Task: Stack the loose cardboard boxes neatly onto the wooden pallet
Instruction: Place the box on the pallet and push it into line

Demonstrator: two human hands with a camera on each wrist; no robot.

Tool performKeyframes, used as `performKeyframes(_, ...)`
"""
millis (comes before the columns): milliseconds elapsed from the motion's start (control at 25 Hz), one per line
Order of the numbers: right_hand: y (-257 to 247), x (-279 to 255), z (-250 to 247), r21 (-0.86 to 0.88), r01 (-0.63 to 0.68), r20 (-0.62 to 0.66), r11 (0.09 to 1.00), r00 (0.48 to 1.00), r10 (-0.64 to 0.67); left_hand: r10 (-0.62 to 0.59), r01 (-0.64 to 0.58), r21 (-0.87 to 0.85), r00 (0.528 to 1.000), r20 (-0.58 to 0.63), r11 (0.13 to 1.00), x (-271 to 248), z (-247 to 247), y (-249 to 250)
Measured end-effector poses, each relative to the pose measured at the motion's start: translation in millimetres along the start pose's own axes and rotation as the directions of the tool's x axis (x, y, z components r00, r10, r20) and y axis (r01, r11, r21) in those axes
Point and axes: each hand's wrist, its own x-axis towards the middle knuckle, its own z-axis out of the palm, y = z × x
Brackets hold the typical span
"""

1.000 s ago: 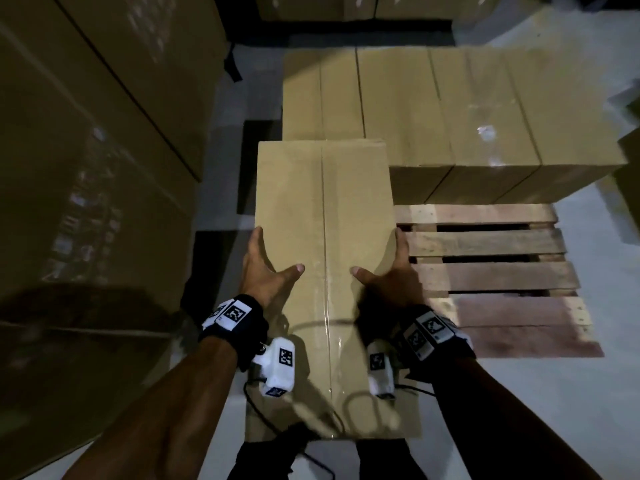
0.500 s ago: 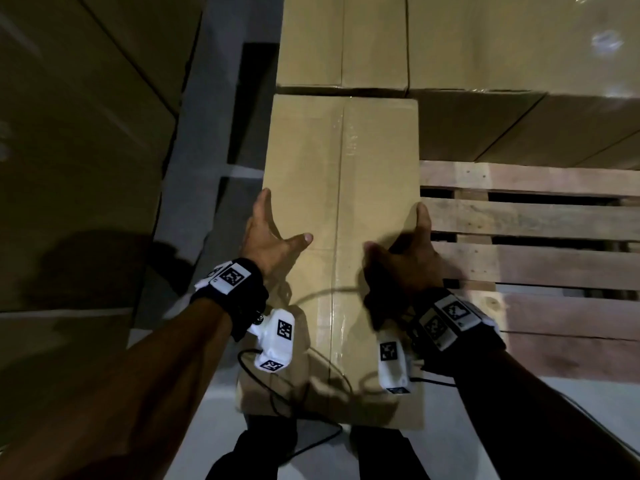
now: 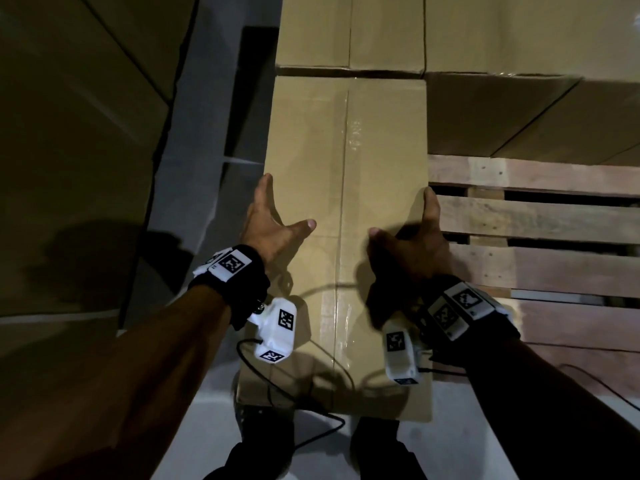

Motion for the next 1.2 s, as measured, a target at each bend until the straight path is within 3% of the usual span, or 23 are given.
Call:
performKeyframes(400,-7,12,1,-0.023,0.013,-0.013,1.000,1.000,-0.013,0.034,-0.032,0.082,0.999,-0.024,0.996,14,-5,11)
performKeyframes(760,1,21,6,-0.036,0.024,-0.017,0.999,1.000,-0.025,0.048,-0.047,0.029,0.998,-0.047,0.998,20,1,4)
performKeyframes(1000,6,27,5,-0.040,0.005,0.004,0.999,1.000,-0.005,0.053,-0.047,0.121,0.998,-0.045,0.991,15,1,11)
performKeyframes(1200,5,22,3,-0.113,0.070,-0.035,0.991,0.997,-0.074,0.052,-0.046,0.060,0.994,-0.092,0.997,12,2,9)
